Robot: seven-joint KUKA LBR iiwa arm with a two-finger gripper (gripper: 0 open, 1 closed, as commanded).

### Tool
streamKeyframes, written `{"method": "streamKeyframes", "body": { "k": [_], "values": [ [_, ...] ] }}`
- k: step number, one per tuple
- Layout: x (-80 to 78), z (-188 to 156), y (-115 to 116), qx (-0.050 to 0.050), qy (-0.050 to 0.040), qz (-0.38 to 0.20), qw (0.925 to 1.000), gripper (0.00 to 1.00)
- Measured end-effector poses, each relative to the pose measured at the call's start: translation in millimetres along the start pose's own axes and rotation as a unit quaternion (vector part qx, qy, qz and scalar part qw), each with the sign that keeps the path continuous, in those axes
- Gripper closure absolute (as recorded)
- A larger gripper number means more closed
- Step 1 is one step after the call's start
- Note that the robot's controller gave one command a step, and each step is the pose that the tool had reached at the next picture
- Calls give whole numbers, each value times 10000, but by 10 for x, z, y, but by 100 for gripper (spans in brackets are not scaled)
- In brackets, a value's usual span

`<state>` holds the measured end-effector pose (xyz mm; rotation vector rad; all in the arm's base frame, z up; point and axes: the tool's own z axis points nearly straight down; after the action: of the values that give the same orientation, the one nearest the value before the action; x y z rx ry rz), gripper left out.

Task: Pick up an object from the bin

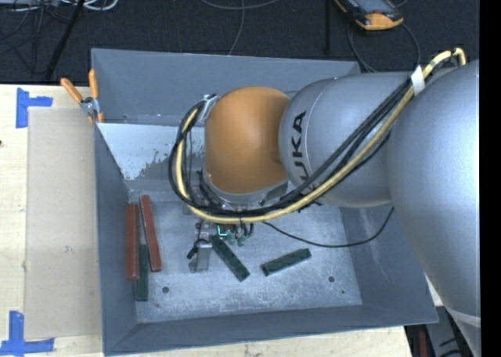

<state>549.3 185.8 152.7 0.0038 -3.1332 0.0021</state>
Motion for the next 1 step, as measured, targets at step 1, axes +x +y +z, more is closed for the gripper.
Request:
{"method": "streamKeyframes", "body": {
  "k": [1],
  "values": [
    [-298, 873, -566, 10, -11, -530, 9986, 0]
  ]
}}
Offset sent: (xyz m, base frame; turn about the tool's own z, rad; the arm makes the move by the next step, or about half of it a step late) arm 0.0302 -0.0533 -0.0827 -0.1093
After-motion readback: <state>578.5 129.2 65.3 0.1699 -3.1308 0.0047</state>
